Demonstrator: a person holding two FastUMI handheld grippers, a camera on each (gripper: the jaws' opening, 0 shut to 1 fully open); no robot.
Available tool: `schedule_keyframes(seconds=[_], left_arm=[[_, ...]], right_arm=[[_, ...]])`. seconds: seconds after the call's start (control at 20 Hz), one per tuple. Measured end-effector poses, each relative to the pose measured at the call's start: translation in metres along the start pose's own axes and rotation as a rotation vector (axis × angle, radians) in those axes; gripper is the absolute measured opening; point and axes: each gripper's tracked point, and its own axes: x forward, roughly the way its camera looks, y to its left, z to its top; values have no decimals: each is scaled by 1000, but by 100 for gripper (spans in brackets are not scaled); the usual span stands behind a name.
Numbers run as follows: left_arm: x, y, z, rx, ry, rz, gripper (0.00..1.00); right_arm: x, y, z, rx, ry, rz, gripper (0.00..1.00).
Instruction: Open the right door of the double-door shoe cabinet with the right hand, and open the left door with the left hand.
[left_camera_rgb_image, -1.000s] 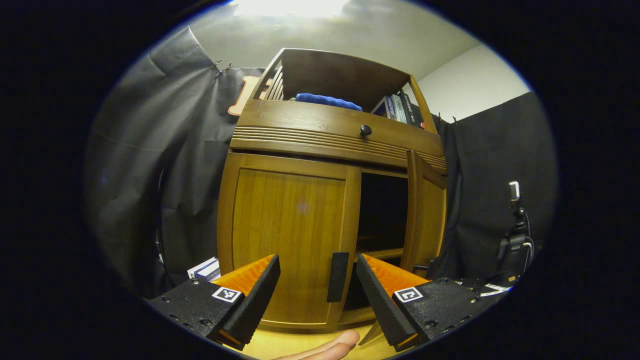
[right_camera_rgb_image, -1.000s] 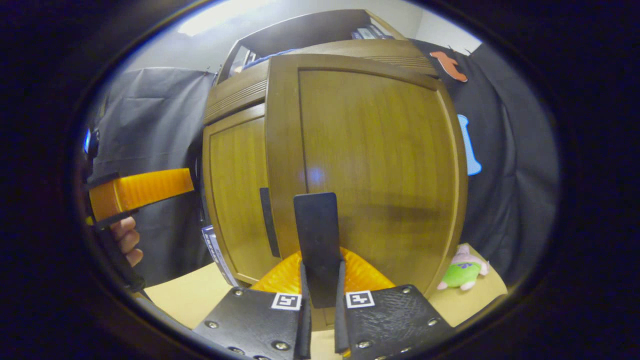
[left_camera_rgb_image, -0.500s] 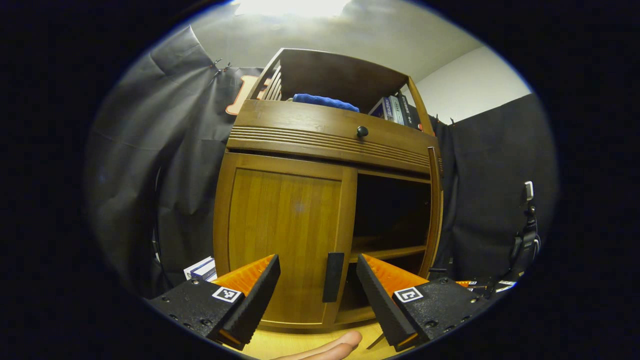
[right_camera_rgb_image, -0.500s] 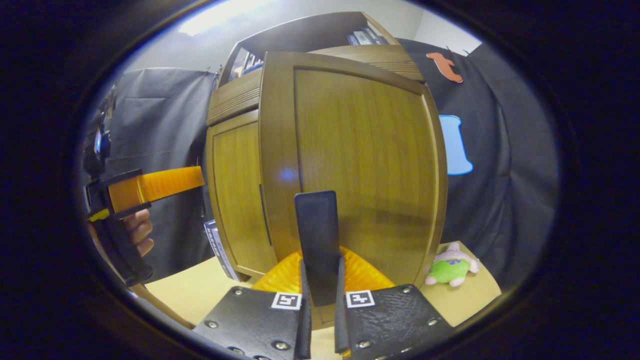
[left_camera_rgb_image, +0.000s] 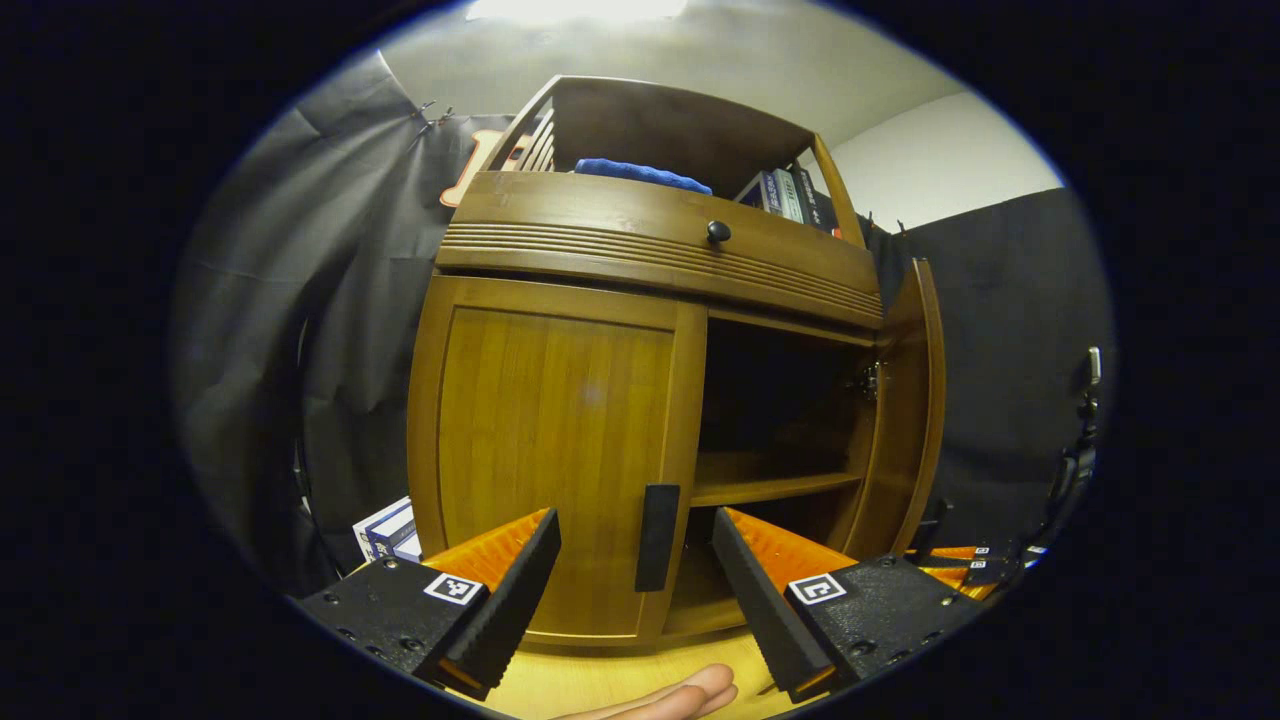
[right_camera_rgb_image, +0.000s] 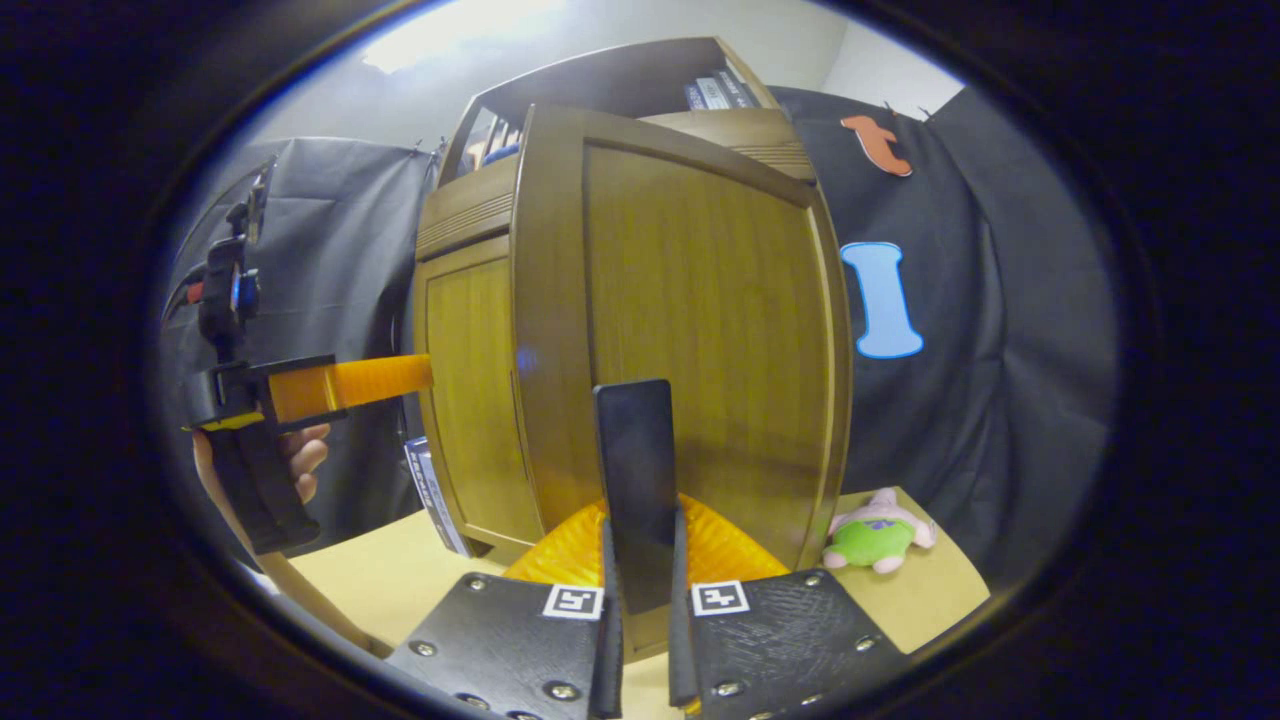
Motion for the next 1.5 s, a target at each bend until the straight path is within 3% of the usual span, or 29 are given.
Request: schedule_keyframes(seconds=[0.15, 0.2, 0.7, 0.9, 0.95, 1.05, 1.15, 1.5], left_arm=[[0, 2, -2, 16, 0, 12, 96], [1, 1, -1, 17, 0, 9, 92], [-2, -9, -2, 38, -10, -21, 92], [0, -12, -5, 59, -2, -28, 92], [0, -13, -6, 61, 1, -27, 92], [0, -15, -7, 57, 5, -30, 95], [1, -18, -10, 55, 13, -33, 92], [6, -26, -17, 88, 28, -23, 92]], right_arm=[[-10, -8, 1, 15, -10, -17, 18], [-15, -13, 2, 13, -17, -36, 18], [-48, -51, 10, -95, -71, -266, 18], [-52, -89, 3, -168, -64, -426, 17], [-84, -89, 14, -153, -80, -473, 17], [-70, -102, 10, -119, -80, -429, 1], [-68, -115, 10, -88, -70, -390, 1], [-75, -170, 15, -29, -65, -233, 1]])
